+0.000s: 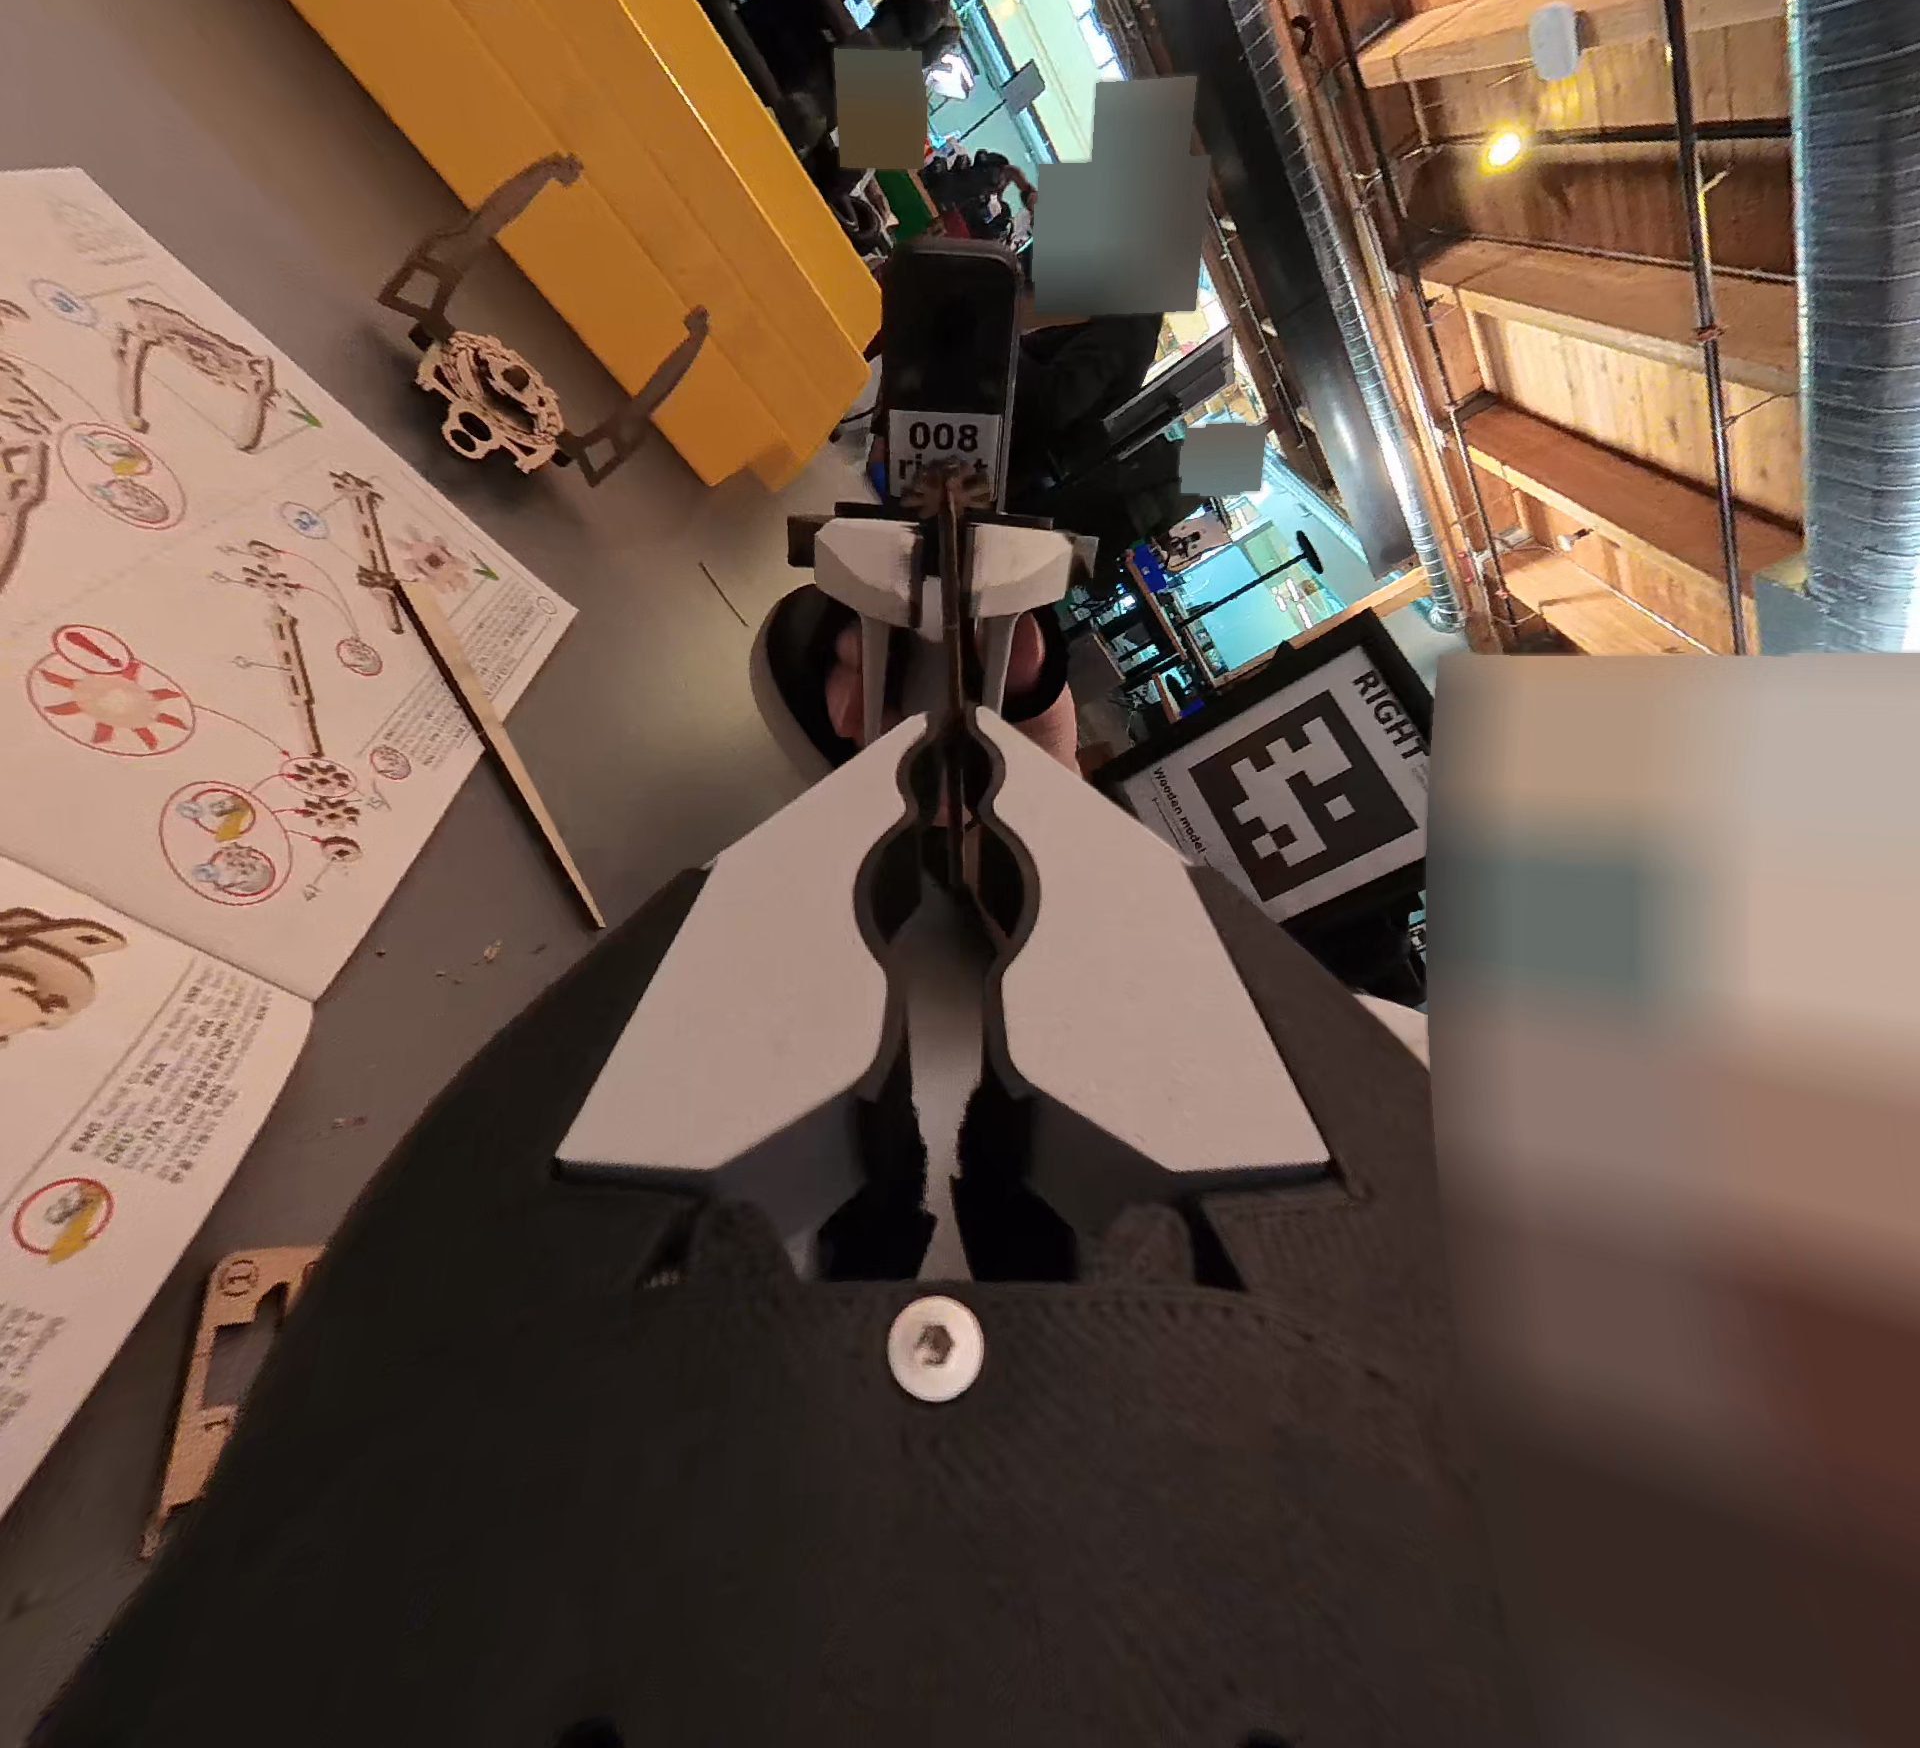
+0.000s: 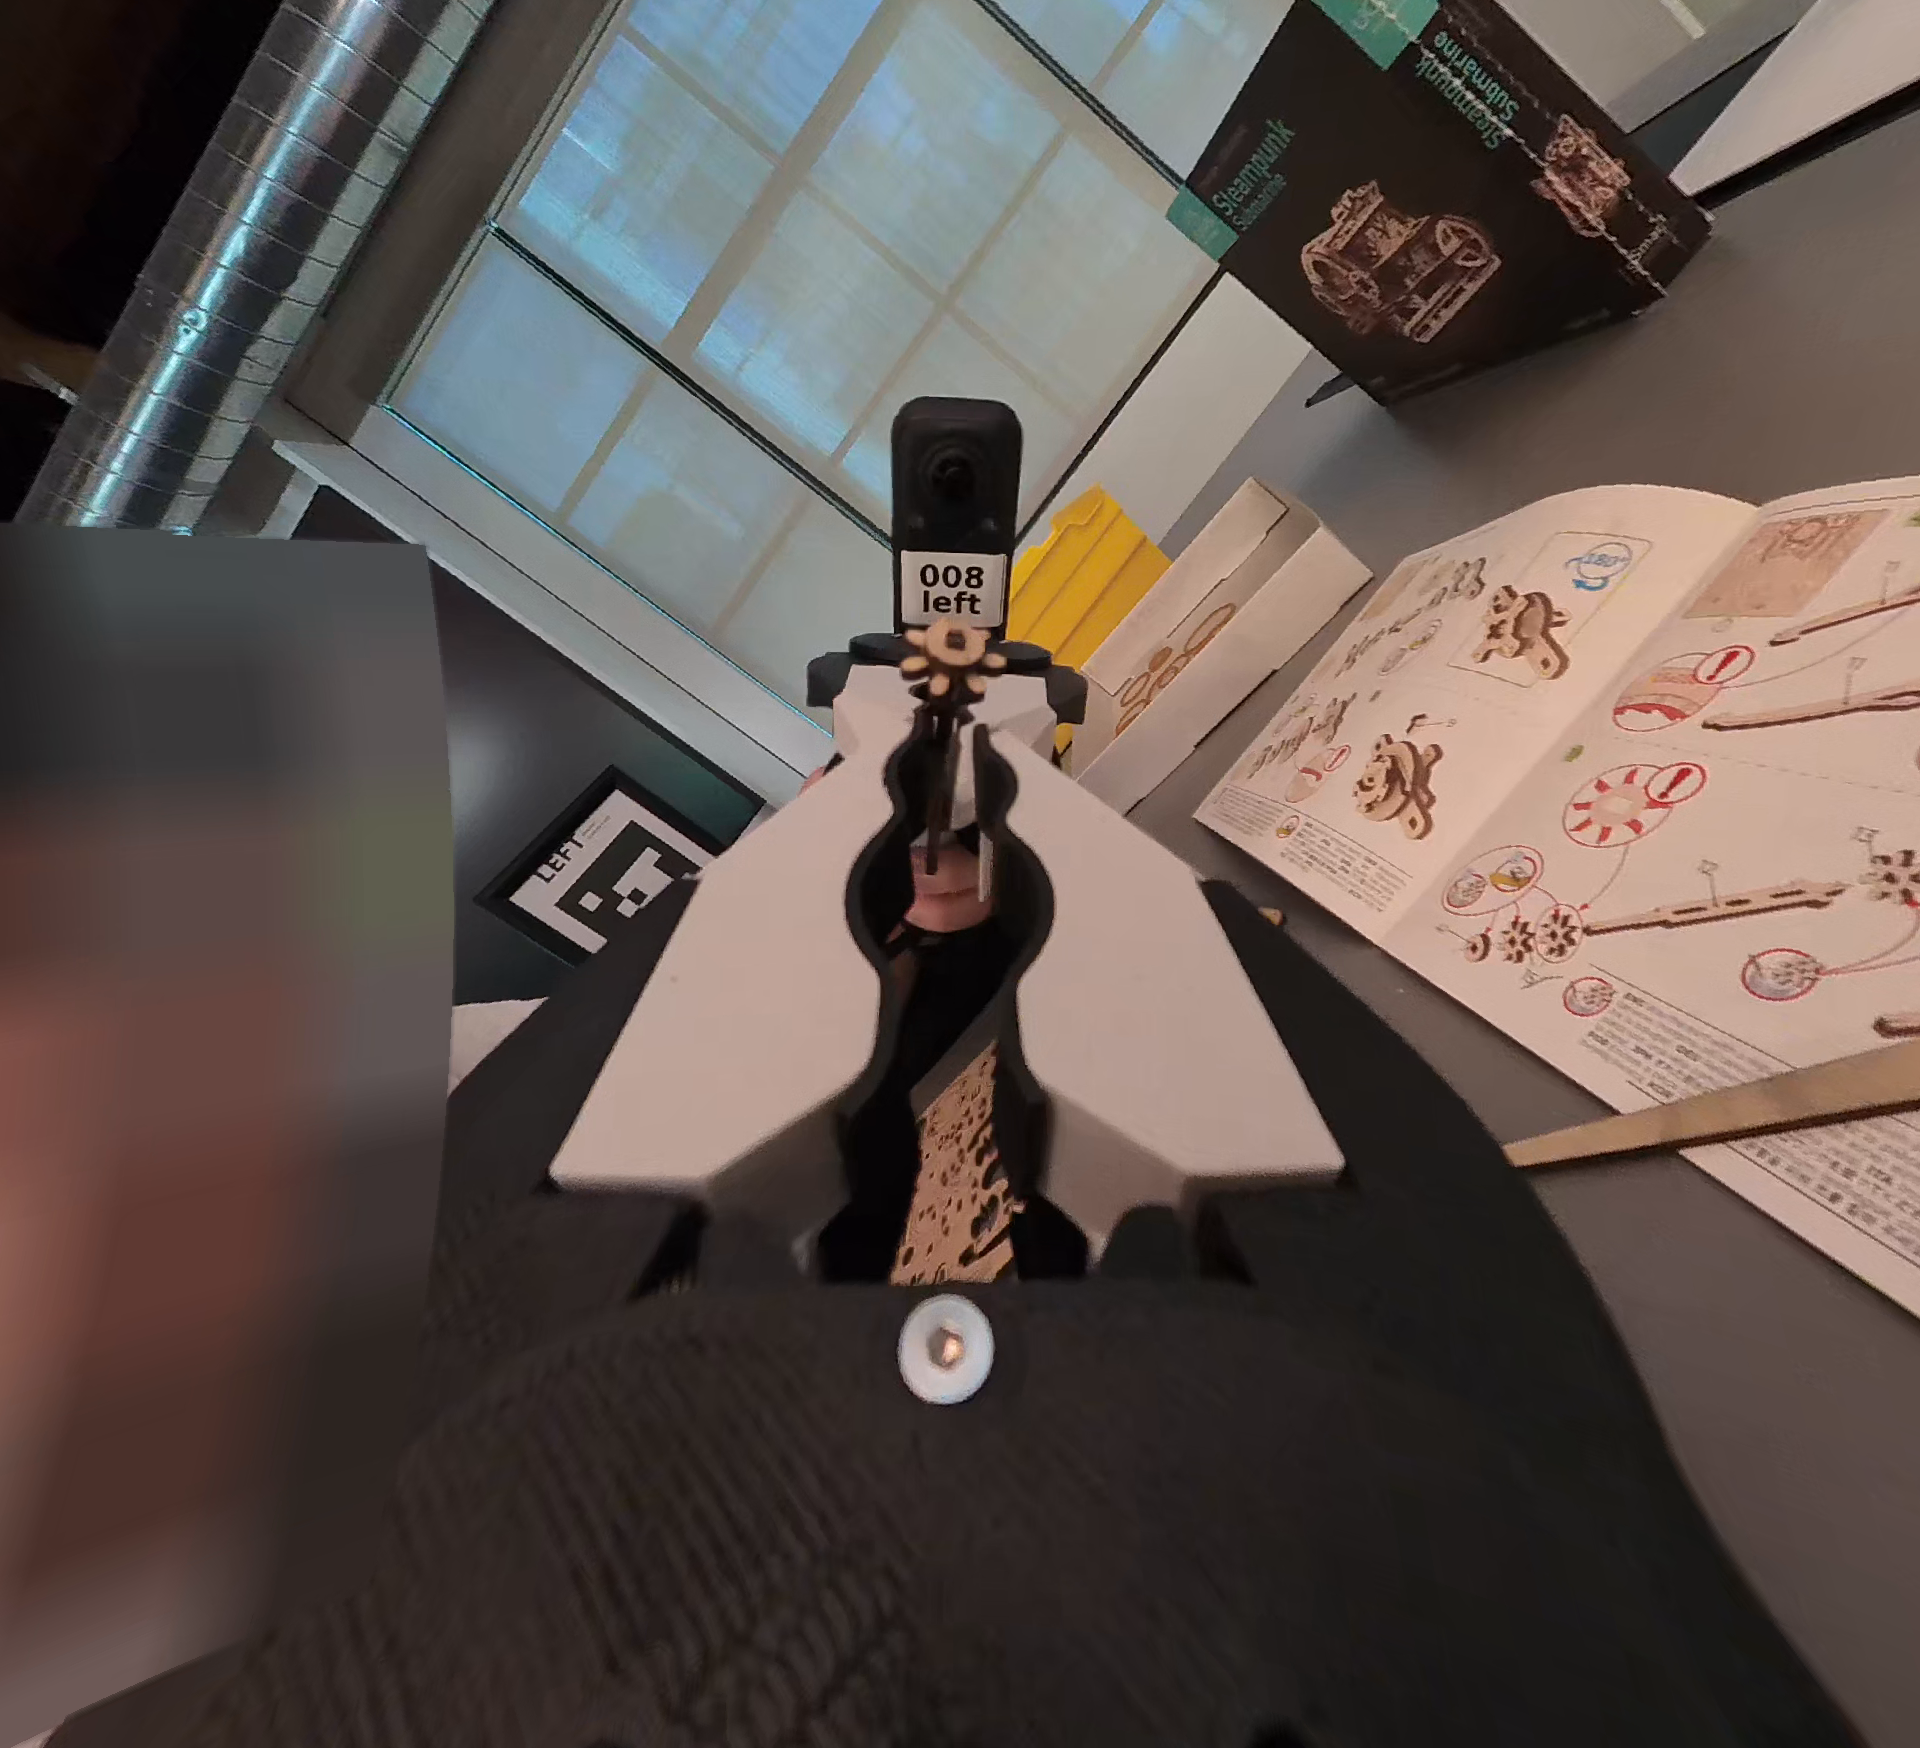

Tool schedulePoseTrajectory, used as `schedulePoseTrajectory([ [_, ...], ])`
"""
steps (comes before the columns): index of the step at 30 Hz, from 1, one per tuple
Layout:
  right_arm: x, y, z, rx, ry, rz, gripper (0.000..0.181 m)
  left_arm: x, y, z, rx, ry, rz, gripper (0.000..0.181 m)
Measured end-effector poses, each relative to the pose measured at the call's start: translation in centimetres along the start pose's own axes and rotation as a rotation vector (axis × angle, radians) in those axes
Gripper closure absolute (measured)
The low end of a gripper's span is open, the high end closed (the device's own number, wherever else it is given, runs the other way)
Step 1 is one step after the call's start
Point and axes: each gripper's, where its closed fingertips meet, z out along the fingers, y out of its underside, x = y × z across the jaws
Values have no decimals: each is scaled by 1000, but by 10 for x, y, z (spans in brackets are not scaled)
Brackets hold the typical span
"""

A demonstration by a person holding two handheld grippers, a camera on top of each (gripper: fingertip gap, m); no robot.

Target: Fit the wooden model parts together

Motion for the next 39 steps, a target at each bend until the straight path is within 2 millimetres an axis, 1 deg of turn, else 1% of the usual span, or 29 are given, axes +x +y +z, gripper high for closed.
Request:
schedulePoseTrajectory([
  [3, -1, 4, 2, -23, -4, 14, 181, -2, 4, 2, -21, -15, 17, 181],
  [5, -1, 4, 0, -31, 6, -7, 181, -1, 3, 2, -30, -21, 67, 181],
  [6, -3, 4, -1, -35, 1, -7, 181, 2, 2, 1, -48, -20, 108, 178],
  [7, -3, 2, -3, -33, 4, -3, 181, 4, 2, -1, -80, -31, 157, 171],
  [8, -2, -1, -6, -20, 10, 0, 181, 3, 1, -5, -125, -66, 217, 159],
  [9, -2, -6, -10, -1, 11, 8, 181, 2, 2, -12, -186, -109, 299, 155],
  [11, -1, -14, -17, 29, 8, 33, 181, -4, 7, -32, -336, -223, 515, 161],
  [13, 1, -19, -23, 48, 12, 39, 181, -12, 12, -56, -481, -362, 731, 162],
  [14, 2, -20, -24, 51, 17, 37, 181, -14, 22, -67, -574, -402, 809, 160],
  [16, 2, -21, -25, 52, 16, 41, 181, -20, 48, -86, -789, -437, 934, 155],
  [17, 2, -21, -26, 52, 13, 46, 181, -27, 56, -94, -874, -469, 1007, 152],
  [19, 3, -21, -26, 53, 11, 48, 181, -49, 65, -107, -1013, -561, 1146, 148],
  [20, 3, -22, -27, 54, 10, 49, 181, -58, 72, -112, -1085, -579, 1162, 146],
  [21, 2, -23, -27, 56, 8, 49, 181, -64, 81, -113, -1139, -571, 1137, 144],
  [22, 2, -23, -28, 59, 6, 47, 181, -66, 89, -111, -1160, -545, 1096, 143],
  [24, 1, -25, -29, 64, 5, 42, 181, -65, 92, -100, -1131, -504, 1053, 140],
  [25, 1, -26, -30, 68, 6, 39, 181, -63, 95, -98, -1129, -477, 1040, 142],
  [28, 2, -28, -32, 76, 7, 41, 181, -68, 97, -102, -1161, -487, 1078, 148],
  [30, 2, -28, -32, 77, 5, 45, 181, -71, 97, -103, -1165, -497, 1067, 153],
  [34, 2, -27, -32, 74, 3, 43, 181, -73, 102, -104, -1182, -499, 973, 156],
  [39, 1, -29, -33, 81, 1, 42, 181, -79, 104, -104, -1202, -523, 972, 156],
])
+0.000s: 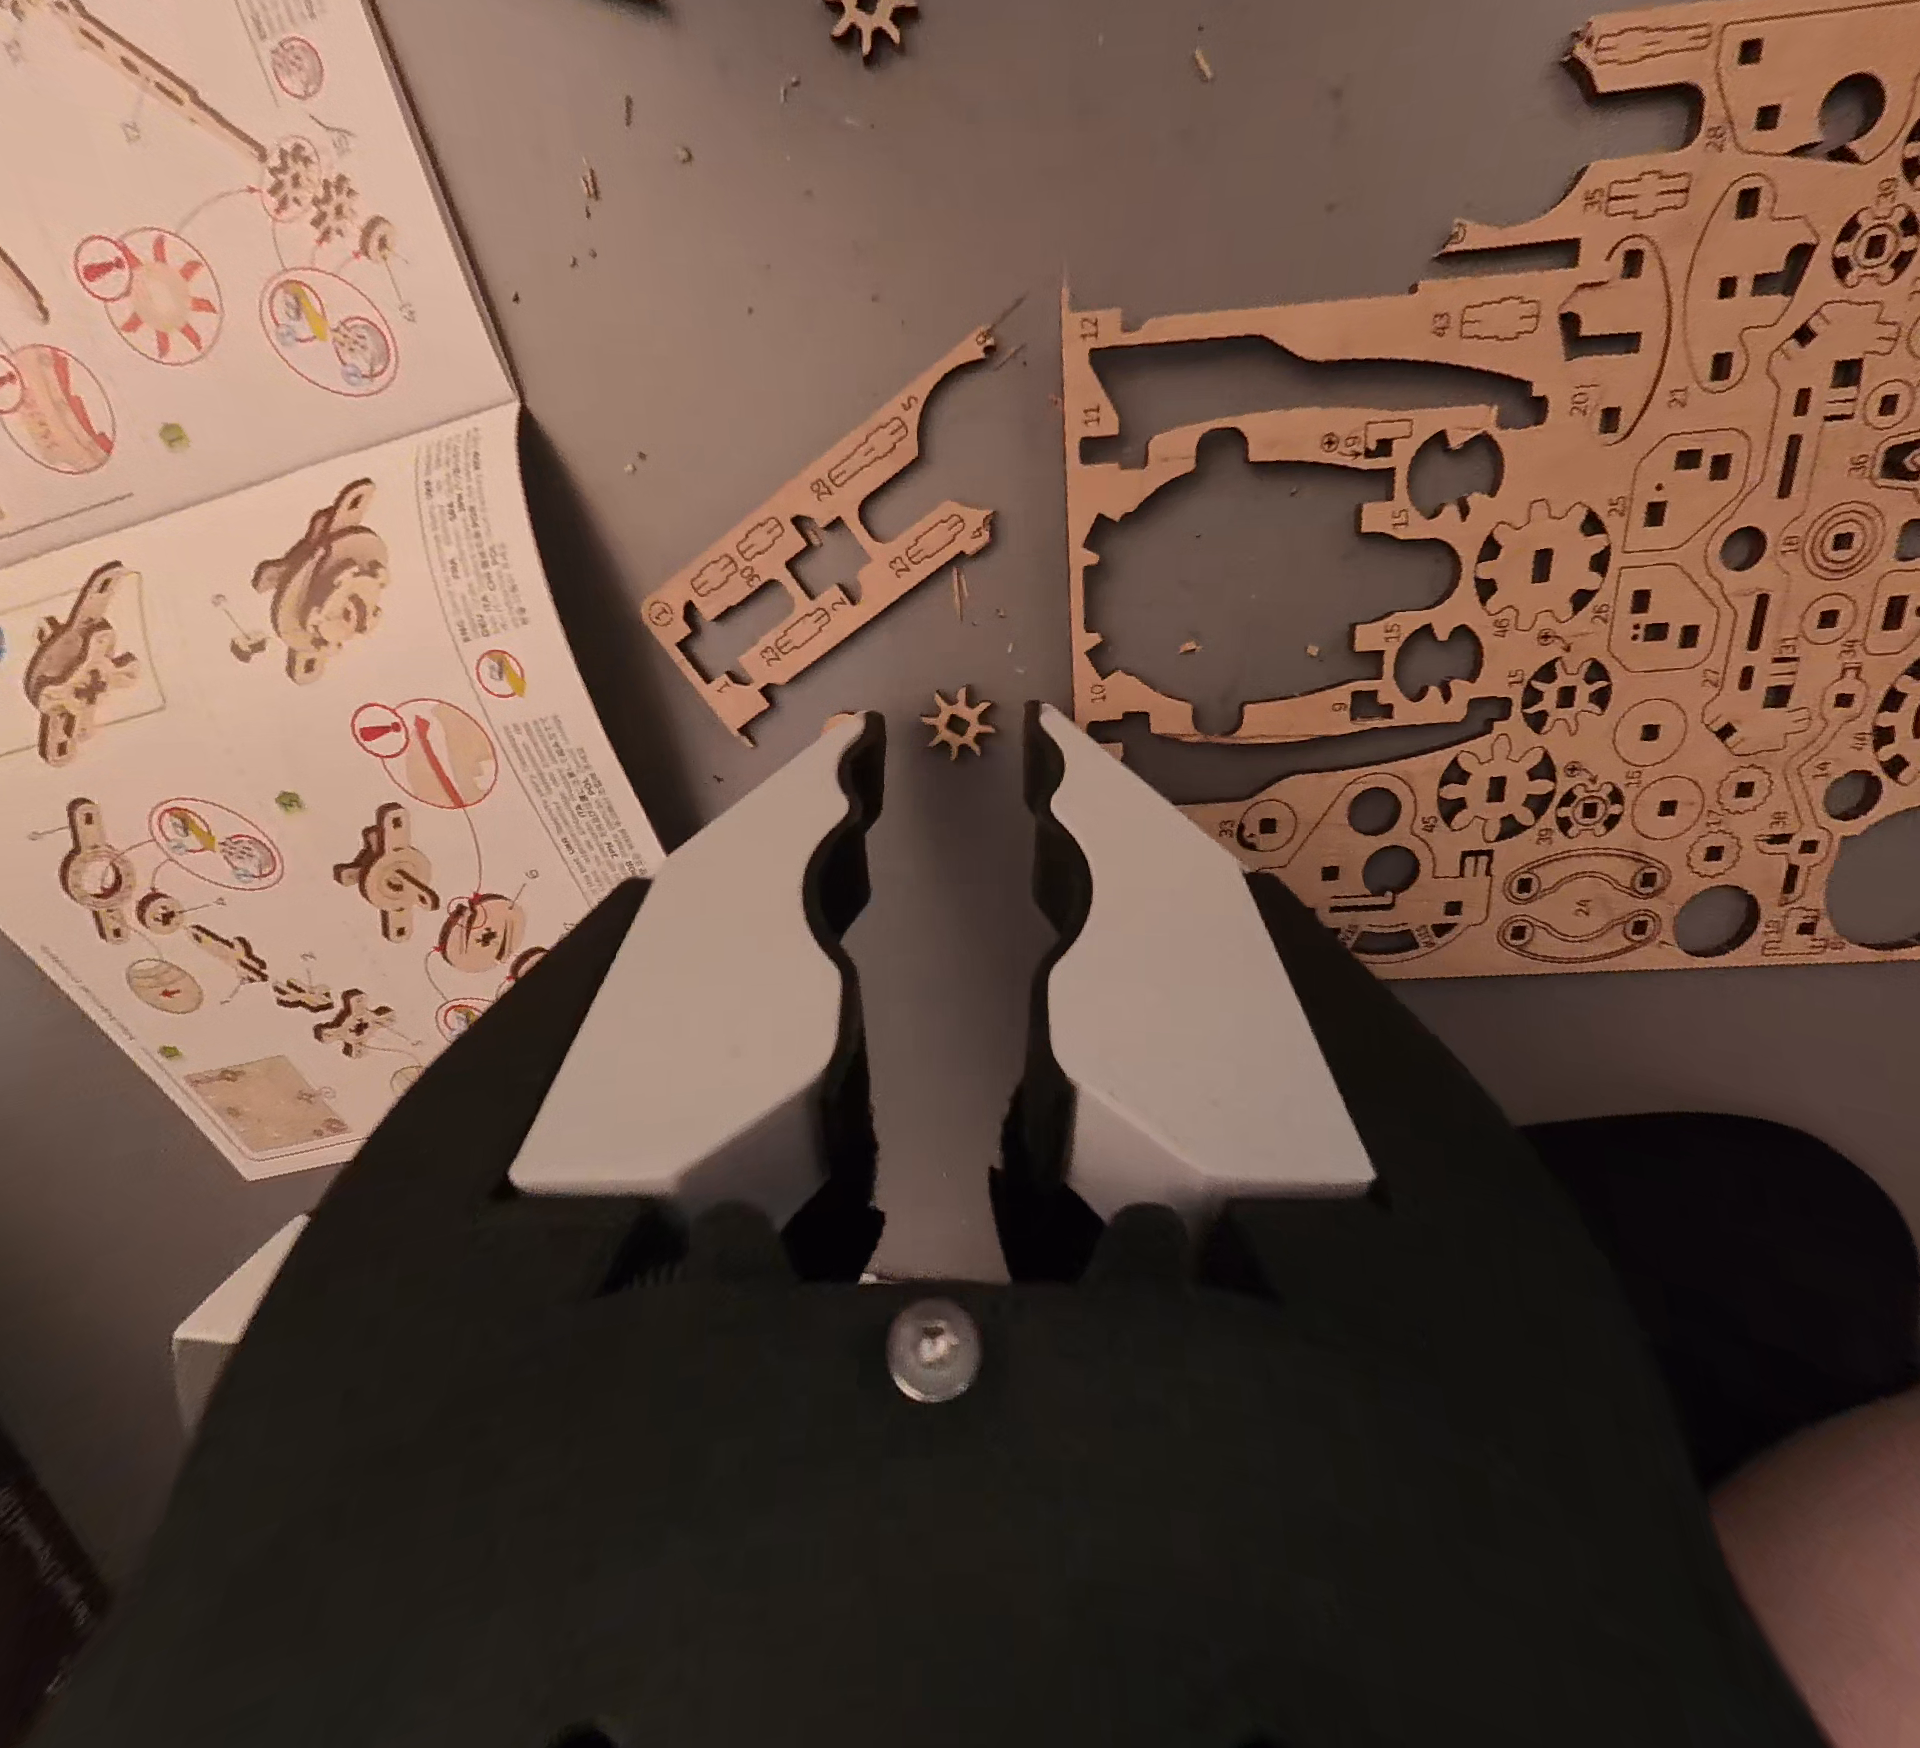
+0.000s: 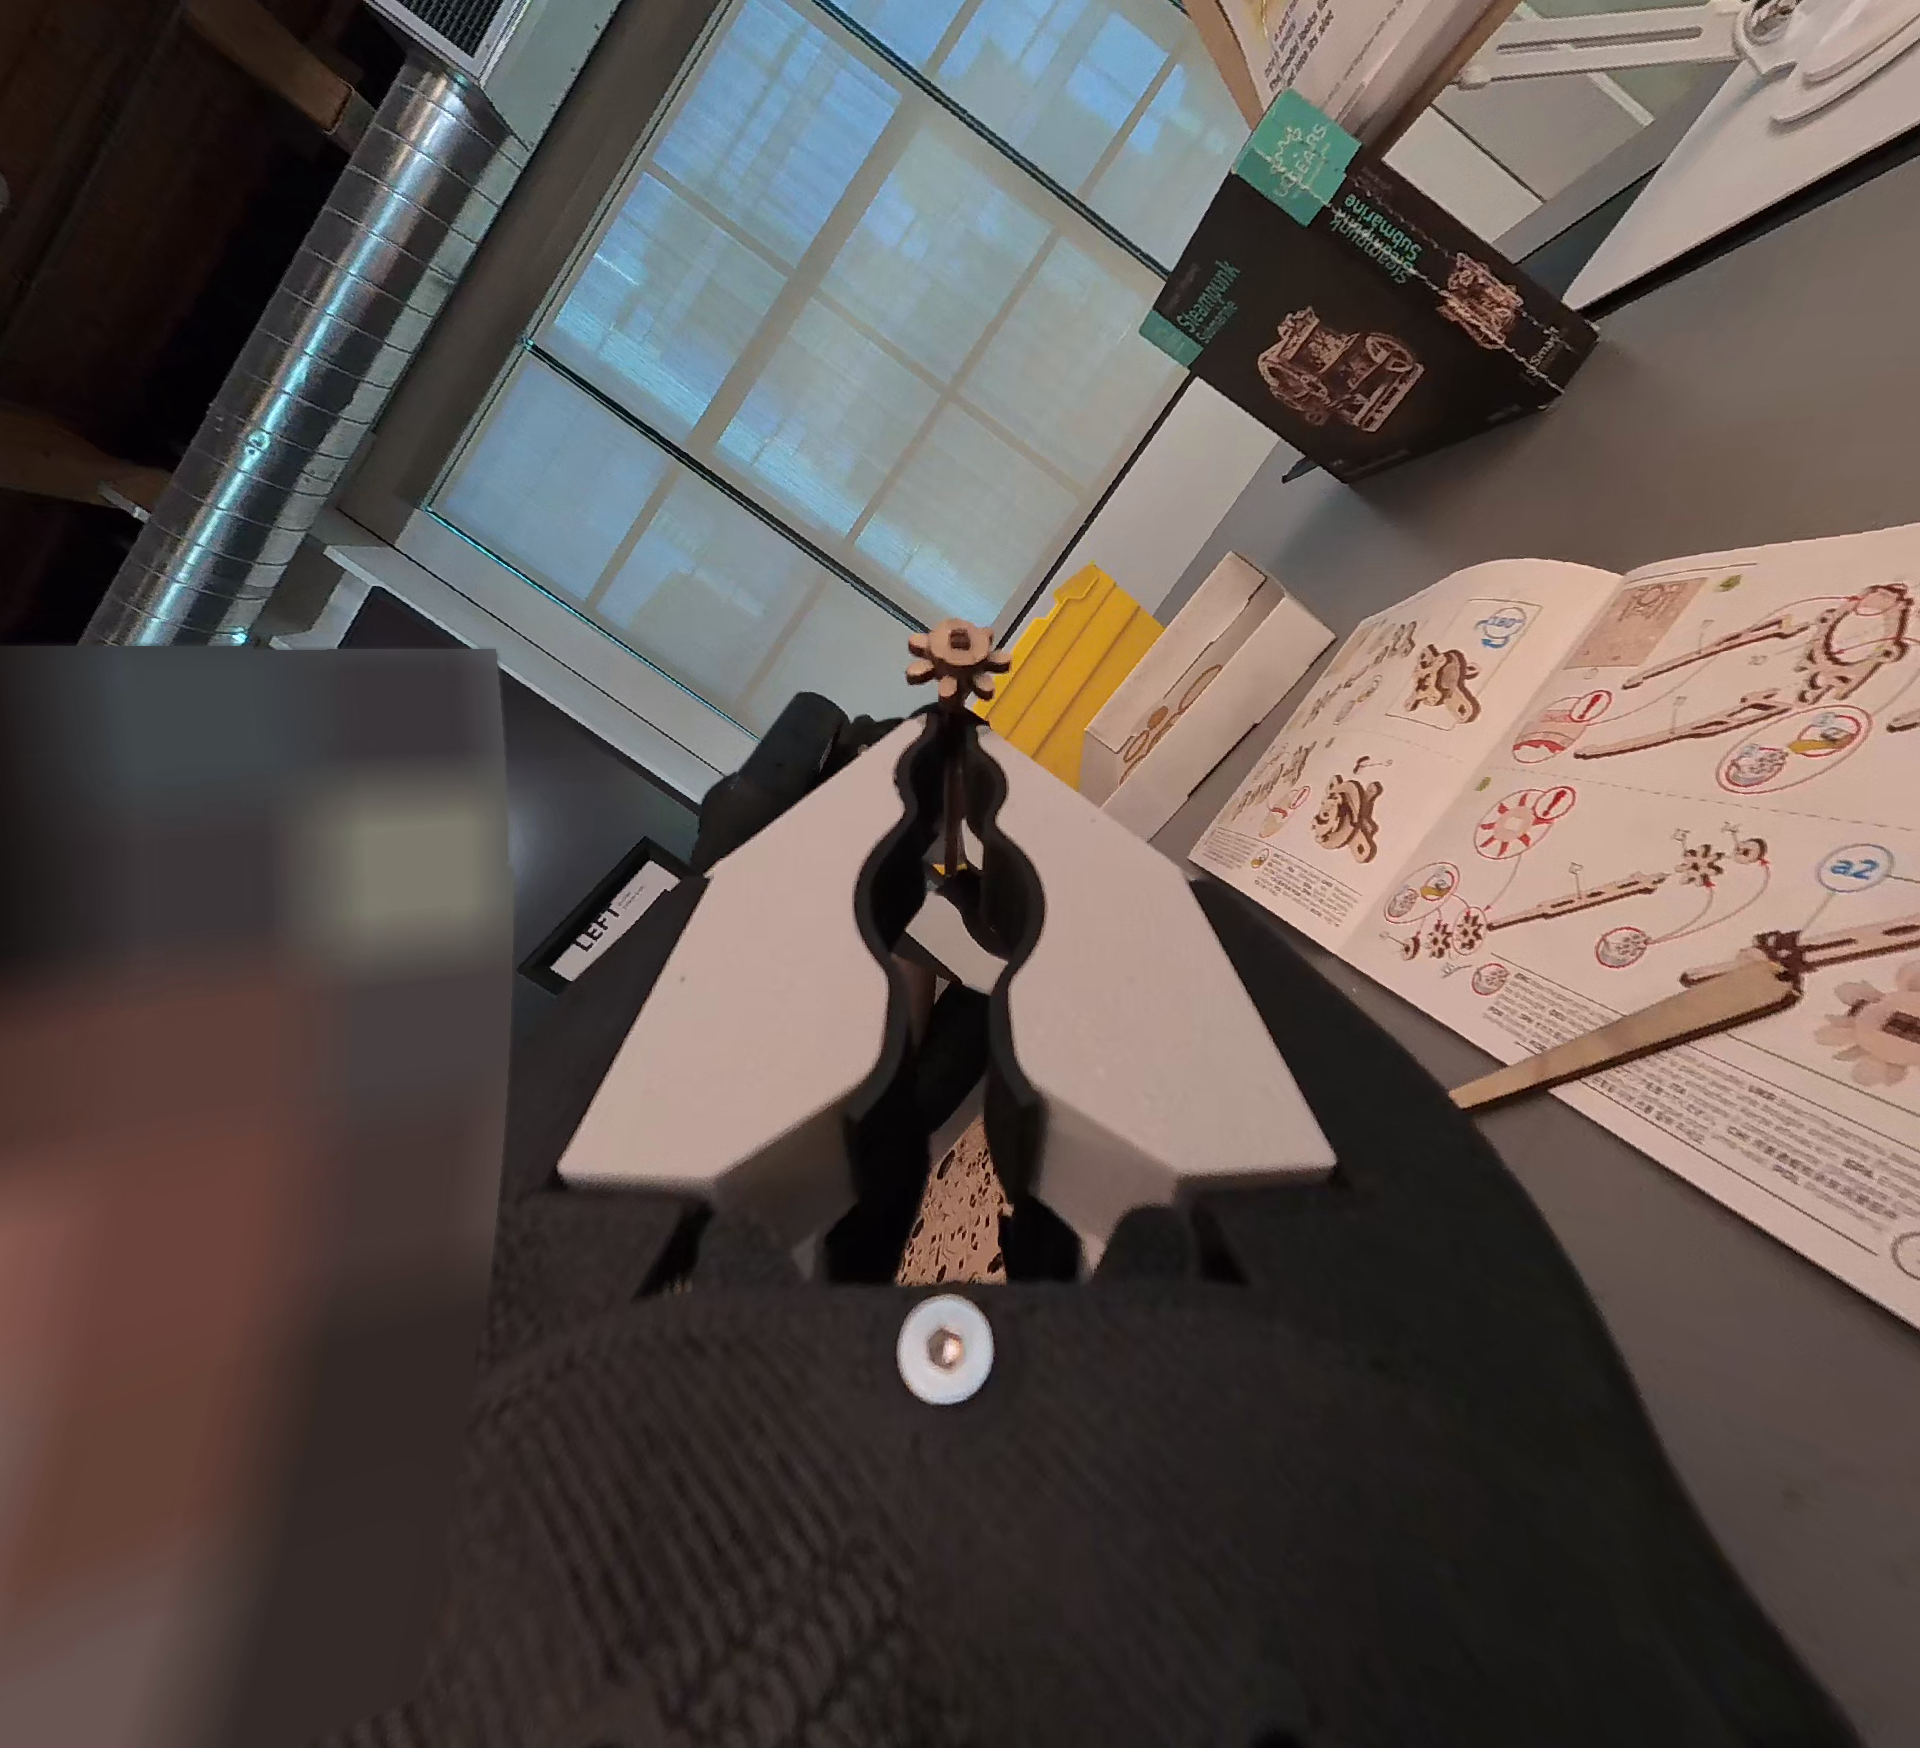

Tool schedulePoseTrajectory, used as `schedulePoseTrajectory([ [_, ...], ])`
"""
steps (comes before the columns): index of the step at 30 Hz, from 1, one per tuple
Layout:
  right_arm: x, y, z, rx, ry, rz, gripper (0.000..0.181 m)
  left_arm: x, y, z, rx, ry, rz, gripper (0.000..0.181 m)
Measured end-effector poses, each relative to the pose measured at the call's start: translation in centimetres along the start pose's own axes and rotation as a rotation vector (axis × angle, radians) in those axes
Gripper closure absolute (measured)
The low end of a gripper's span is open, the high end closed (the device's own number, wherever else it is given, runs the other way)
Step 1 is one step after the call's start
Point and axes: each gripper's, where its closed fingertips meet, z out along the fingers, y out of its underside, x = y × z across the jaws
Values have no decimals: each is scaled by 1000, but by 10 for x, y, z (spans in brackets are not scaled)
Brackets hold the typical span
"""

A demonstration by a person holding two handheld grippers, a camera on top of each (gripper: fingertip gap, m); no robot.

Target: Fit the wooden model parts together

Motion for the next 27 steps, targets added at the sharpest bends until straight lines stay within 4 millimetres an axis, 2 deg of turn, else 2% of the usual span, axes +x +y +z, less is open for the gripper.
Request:
schedulePoseTrajectory([
  [9, -1, 1, 0, -4, -4, 1, 181, 1, 6, 6, -38, -3, 40, 169],
  [14, -1, 2, 1, -10, -5, 0, 181, -1, 3, 4, -26, -17, 45, 169],
  [19, 1, 0, 0, -2, 6, 1, 181, -18, -30, -16, 138, -138, 30, 169],
  [25, 5, -10, -9, 40, 20, 21, 181, -55, -79, -43, 376, -384, -59, 169],
  [27, 6, -12, -11, 50, 23, 20, 181, -60, -96, -51, 448, -461, -80, 169],
])
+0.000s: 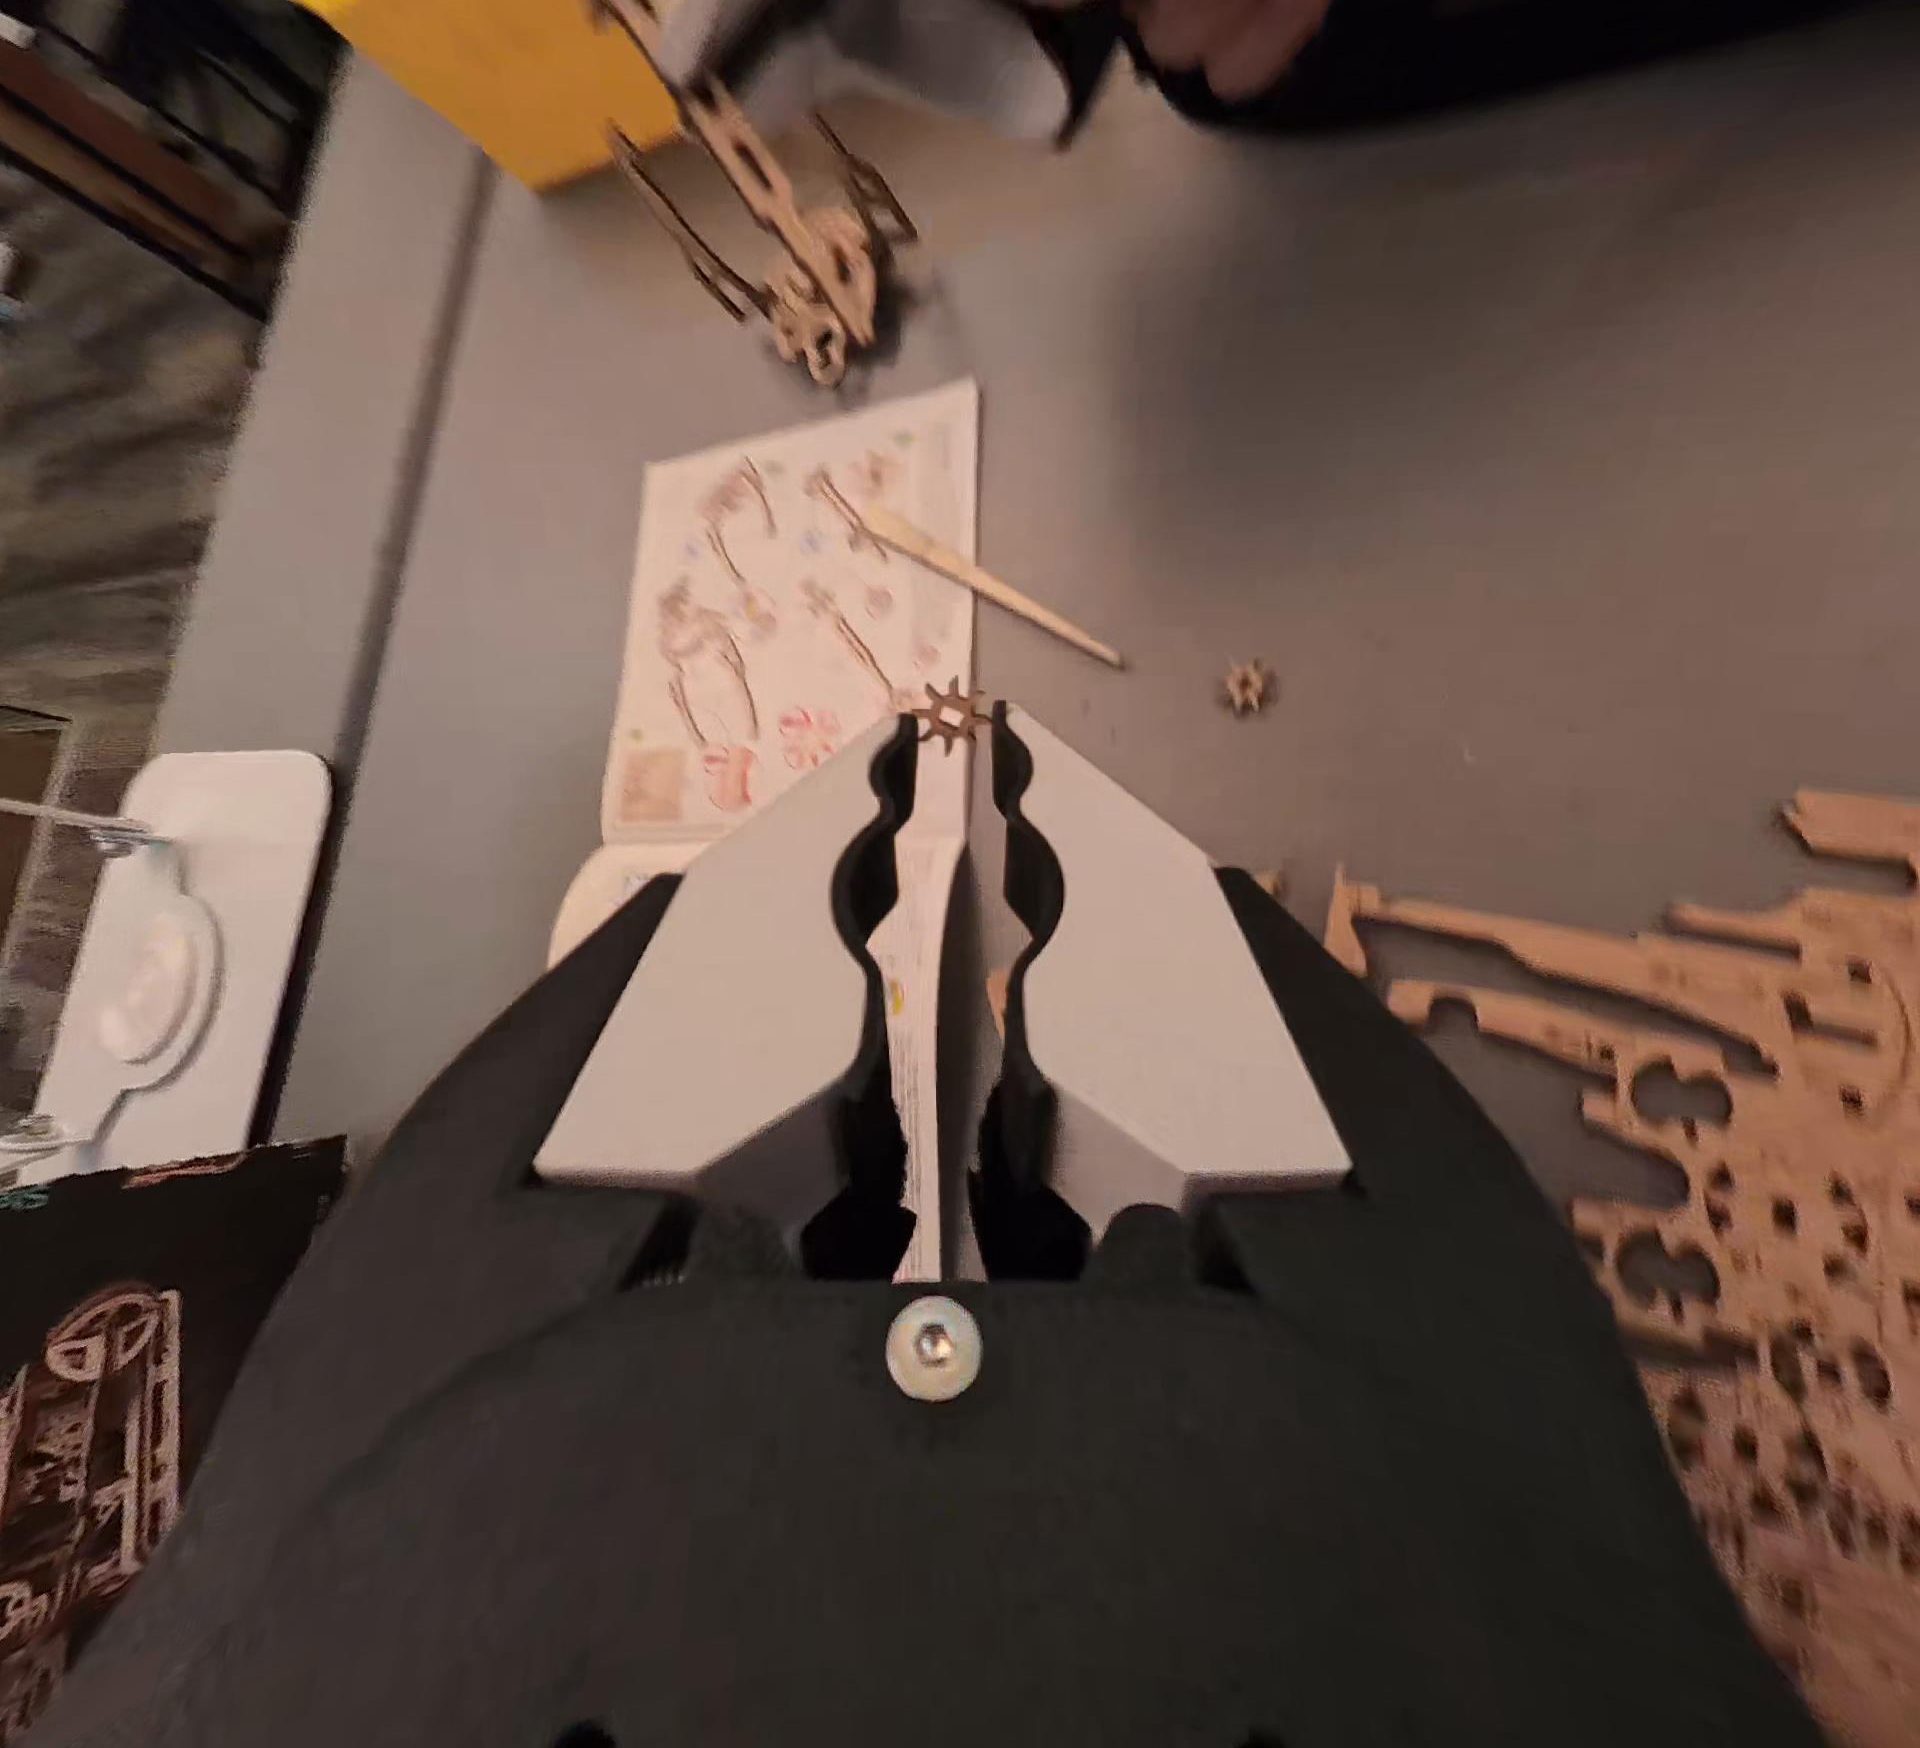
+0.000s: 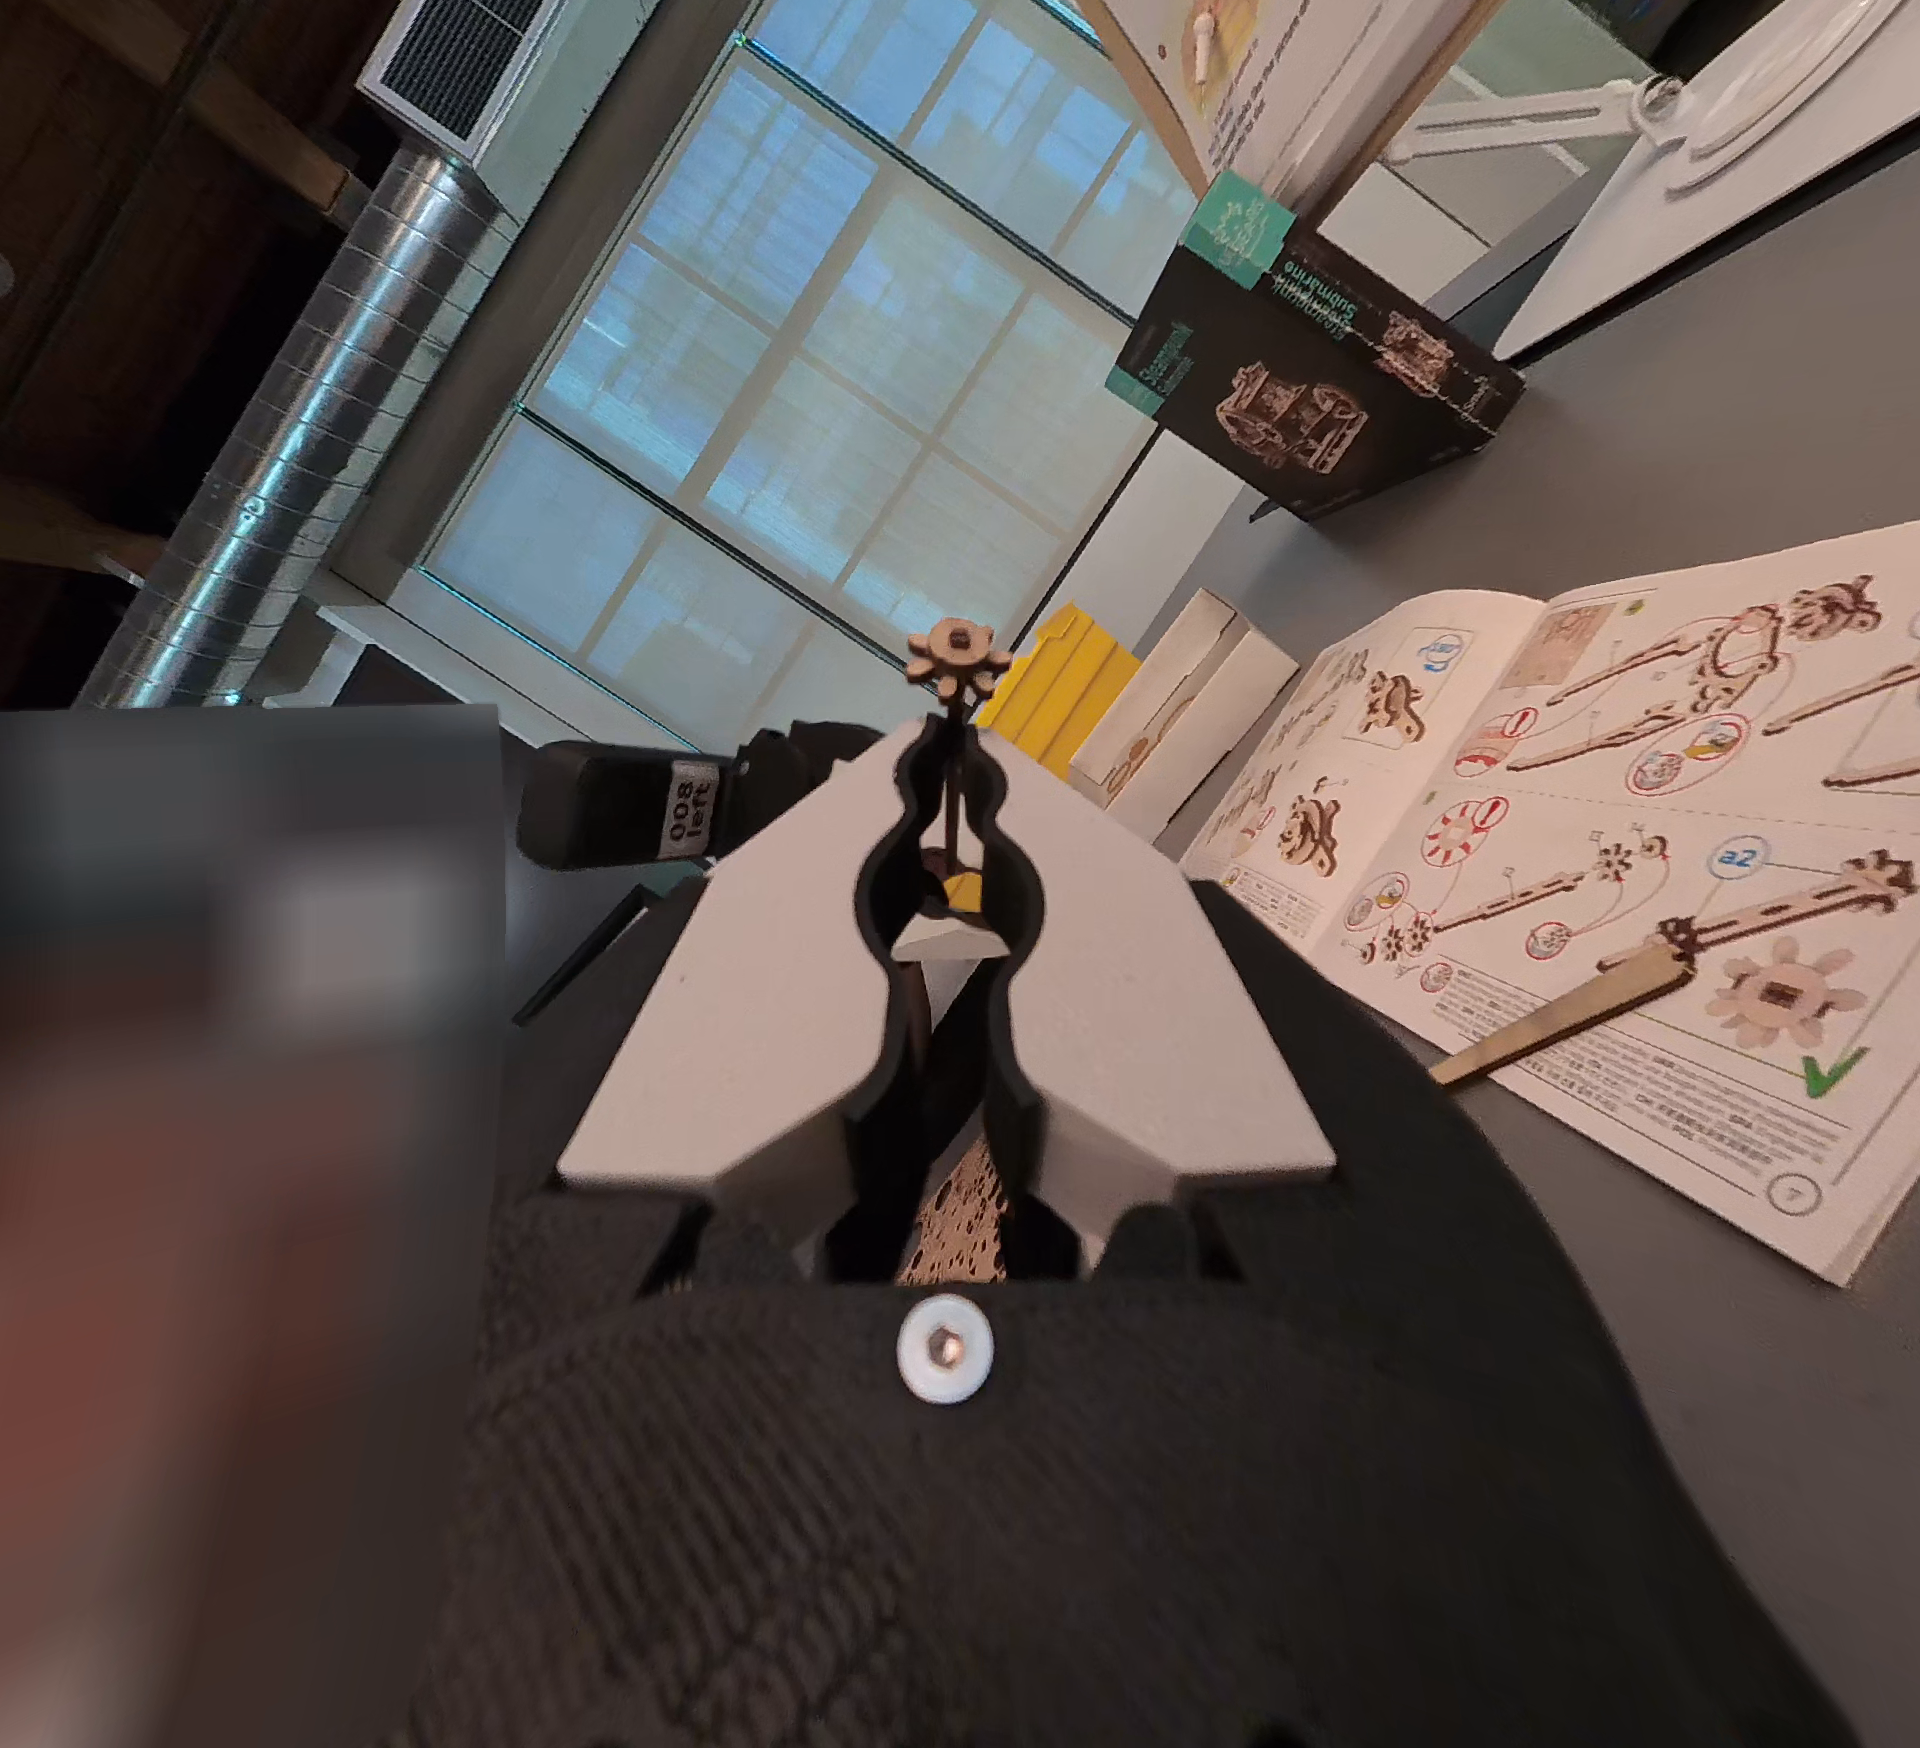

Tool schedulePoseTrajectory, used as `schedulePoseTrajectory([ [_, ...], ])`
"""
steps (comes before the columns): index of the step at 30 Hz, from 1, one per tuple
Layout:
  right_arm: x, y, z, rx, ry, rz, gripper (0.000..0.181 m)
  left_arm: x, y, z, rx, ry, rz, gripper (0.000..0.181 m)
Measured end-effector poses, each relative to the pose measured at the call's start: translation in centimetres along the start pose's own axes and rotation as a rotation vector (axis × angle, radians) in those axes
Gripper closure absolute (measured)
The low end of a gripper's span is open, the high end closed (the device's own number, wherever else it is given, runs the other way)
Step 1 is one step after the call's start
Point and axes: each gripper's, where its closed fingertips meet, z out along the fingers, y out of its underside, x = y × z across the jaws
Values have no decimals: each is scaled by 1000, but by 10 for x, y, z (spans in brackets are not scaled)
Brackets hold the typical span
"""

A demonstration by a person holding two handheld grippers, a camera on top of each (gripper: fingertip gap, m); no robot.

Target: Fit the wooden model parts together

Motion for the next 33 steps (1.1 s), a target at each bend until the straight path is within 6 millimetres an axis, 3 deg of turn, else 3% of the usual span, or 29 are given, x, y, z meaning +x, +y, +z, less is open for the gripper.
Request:
schedulePoseTrajectory([
  [5, -2, -7, -5, 25, -4, -12, 181, -5, -36, 0, 136, -185, -58, 170],
  [9, -4, -10, -7, 40, -5, -16, 181, -13, -38, 0, 133, -333, -89, 169],
  [19, 2, -2, -1, 11, 2, 1, 181, -23, -33, -3, 197, -360, -292, 170],
  [33, 10, 0, 1, 28, -29, 108, 181, -35, -34, -15, 226, -495, -246, 169],
])
